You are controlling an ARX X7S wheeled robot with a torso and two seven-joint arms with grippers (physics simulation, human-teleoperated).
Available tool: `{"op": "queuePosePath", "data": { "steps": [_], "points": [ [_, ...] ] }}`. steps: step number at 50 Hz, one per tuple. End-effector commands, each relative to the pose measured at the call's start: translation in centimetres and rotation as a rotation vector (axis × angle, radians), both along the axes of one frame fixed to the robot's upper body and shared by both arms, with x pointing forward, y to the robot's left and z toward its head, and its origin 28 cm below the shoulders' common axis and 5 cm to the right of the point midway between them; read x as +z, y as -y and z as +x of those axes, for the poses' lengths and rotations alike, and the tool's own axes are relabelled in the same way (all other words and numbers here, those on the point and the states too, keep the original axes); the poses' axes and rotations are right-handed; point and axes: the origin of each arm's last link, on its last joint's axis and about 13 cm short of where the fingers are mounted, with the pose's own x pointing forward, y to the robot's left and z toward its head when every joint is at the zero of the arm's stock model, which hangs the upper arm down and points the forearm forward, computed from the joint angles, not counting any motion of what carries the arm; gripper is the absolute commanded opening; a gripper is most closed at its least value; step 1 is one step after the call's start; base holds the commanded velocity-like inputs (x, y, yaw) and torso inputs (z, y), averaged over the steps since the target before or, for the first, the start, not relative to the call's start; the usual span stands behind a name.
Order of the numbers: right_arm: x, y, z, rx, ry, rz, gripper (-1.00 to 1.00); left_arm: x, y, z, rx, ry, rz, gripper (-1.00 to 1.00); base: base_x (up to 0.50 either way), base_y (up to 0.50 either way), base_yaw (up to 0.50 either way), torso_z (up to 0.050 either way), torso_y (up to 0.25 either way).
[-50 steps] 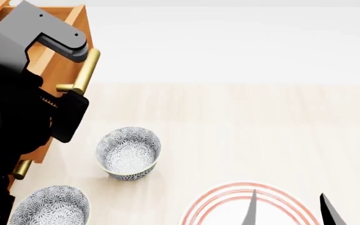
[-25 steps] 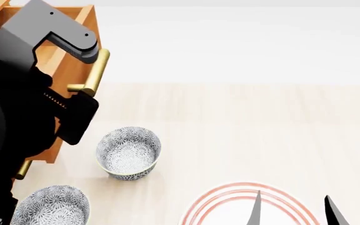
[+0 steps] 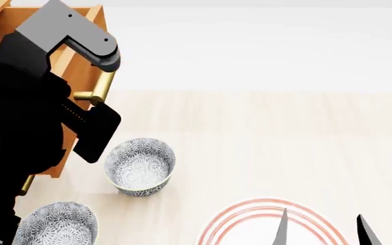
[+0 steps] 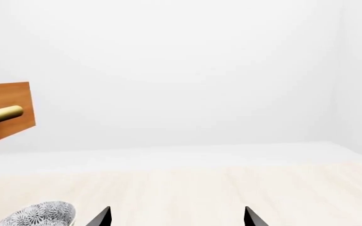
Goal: Open the top drawer of the cabinet.
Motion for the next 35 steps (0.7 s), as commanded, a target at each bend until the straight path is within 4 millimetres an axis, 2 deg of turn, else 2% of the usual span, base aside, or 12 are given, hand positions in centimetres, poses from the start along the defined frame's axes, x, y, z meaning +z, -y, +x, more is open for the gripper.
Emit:
{"op": "queuePosePath", "data": {
  "steps": [1,15,23,24,25,26,27,29,32,35],
  "points": [
    [-0.1,0.1,-0.1,-0.004,0.0,0.002,1.0,0.0,0.3,0.1,-0.062,-0.013,-0.025,1.0,0.0,0.0,0.0,0.0,0.0],
    [0.0,0.1,-0.1,-0.007,0.0,0.005,1.0,0.6,0.9,-0.1,-0.149,0.004,-0.044,1.0,0.0,0.0,0.0,0.0,0.0],
    [0.0,0.3,-0.1,-0.009,-0.001,0.008,1.0,1.7,0.8,-0.7,-0.187,0.066,-0.08,1.0,0.0,0.0,0.0,0.0,0.0],
    [0.0,0.3,-0.1,-0.009,-0.002,0.008,1.0,2.2,0.5,-1.3,-0.181,0.12,-0.101,1.0,0.0,0.0,0.0,0.0,0.0],
    [-0.1,0.3,-0.1,-0.009,-0.002,0.008,1.0,5.5,-3.6,-0.7,0.012,0.175,-0.019,1.0,0.0,0.0,0.0,0.0,0.0],
    [-0.1,0.3,-0.1,-0.009,-0.004,0.008,1.0,8.6,-5.5,-1.9,0.061,0.324,-0.031,1.0,0.0,0.0,0.0,0.0,0.0],
    [-0.1,0.2,-0.1,-0.009,-0.003,0.005,1.0,9.0,-6.3,-1.7,0.083,0.367,-0.044,1.0,0.0,0.0,0.0,0.0,0.0],
    [-0.1,0.2,-0.1,-0.009,-0.003,0.005,1.0,8.4,-5.8,-0.9,0.082,0.42,-0.048,1.0,0.0,0.0,0.0,0.0,0.0],
    [0.0,0.2,0.0,-0.011,-0.002,0.0,1.0,7.2,-5.3,-1.2,0.089,0.539,-0.091,1.0,0.0,0.0,0.0,0.0,0.0],
    [0.0,0.1,0.0,-0.015,0.001,-0.006,1.0,5.5,-4.1,-2.8,0.101,0.65,-0.157,1.0,0.0,0.0,0.0,0.0,0.0]
  ]
}}
